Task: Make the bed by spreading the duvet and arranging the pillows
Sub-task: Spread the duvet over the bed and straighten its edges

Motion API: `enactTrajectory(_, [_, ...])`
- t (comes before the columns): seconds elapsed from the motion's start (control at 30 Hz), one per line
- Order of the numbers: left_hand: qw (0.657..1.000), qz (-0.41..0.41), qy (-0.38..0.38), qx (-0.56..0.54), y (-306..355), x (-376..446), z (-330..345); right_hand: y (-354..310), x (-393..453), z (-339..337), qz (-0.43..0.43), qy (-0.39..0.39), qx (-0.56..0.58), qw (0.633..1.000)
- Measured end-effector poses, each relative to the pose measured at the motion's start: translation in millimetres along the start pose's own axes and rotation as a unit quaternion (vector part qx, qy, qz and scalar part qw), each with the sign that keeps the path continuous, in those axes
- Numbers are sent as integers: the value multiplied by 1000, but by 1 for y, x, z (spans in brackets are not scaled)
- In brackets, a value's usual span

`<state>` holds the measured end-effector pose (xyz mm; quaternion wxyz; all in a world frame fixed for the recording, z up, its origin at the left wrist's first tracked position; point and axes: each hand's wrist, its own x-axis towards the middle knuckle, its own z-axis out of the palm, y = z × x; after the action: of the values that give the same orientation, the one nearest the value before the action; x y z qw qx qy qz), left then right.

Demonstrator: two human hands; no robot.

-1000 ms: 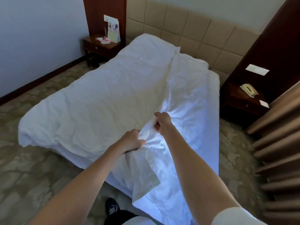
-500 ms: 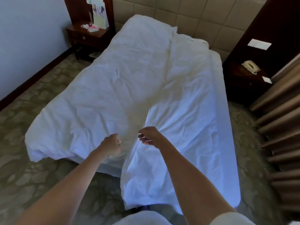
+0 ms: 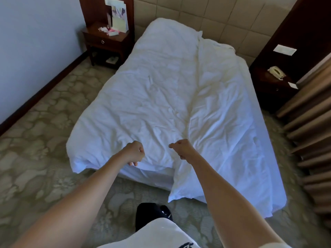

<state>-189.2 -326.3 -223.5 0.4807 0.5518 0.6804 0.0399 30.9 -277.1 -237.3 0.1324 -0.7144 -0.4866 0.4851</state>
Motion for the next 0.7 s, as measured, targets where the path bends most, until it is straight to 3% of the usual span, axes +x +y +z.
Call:
enactTrajectory(0.23, [1000, 6, 30, -6, -66, 0, -90, -88, 20, 81, -39, -4, -14, 999])
enactTrajectory(0.53, [992, -98, 82, -12, -206, 37, -252, -235, 111, 247, -76, -80, 5, 994])
enactTrajectory(0.7, [984, -123, 127, -4, -240, 67, -360, -332, 147, 306, -102, -130, 12, 986])
